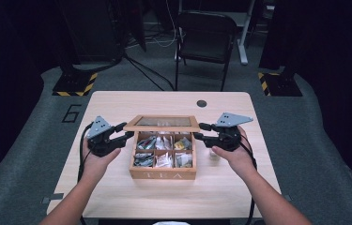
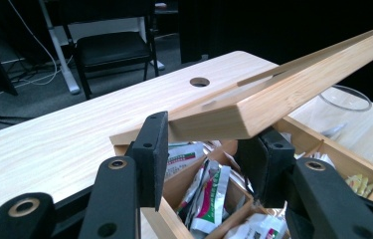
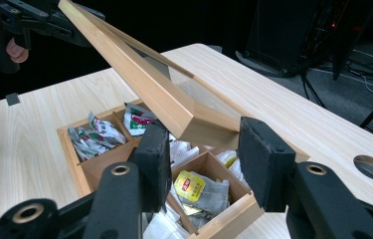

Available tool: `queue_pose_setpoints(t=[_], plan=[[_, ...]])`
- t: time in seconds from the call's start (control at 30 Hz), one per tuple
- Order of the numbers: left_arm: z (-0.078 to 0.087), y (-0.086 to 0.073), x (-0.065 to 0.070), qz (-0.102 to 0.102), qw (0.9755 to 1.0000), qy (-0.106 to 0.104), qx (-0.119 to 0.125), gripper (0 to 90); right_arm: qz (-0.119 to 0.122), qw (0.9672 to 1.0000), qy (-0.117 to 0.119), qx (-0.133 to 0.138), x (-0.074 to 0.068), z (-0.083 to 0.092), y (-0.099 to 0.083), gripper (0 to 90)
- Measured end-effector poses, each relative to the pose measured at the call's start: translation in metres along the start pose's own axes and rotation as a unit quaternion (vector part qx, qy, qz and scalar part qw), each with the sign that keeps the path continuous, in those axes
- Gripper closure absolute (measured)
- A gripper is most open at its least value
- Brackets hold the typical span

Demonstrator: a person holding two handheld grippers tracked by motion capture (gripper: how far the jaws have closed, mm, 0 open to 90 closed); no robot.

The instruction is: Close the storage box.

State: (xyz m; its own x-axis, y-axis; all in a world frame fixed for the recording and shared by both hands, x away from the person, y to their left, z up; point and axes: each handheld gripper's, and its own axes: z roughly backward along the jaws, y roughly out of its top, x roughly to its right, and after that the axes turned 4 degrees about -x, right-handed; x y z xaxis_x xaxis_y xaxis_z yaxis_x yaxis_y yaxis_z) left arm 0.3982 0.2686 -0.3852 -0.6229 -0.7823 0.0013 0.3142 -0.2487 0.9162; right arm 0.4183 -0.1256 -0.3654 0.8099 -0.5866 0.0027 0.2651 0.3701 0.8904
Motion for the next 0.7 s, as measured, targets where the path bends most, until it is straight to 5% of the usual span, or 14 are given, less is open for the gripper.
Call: queue_pose_setpoints(t=[0.4,0.7], plan=[[0.004,-0.020,0.008,-0.007,1.0000,-0.002,0.003,56.1,0.014,0.9999,-0.011,0.000,-0.013,-0.001,-0.019,55.4],[0.006,-0.033,0.012,-0.005,1.0000,-0.003,0.008,56.1,0.002,0.9999,-0.011,0.007,-0.019,-0.002,-0.033,54.6]])
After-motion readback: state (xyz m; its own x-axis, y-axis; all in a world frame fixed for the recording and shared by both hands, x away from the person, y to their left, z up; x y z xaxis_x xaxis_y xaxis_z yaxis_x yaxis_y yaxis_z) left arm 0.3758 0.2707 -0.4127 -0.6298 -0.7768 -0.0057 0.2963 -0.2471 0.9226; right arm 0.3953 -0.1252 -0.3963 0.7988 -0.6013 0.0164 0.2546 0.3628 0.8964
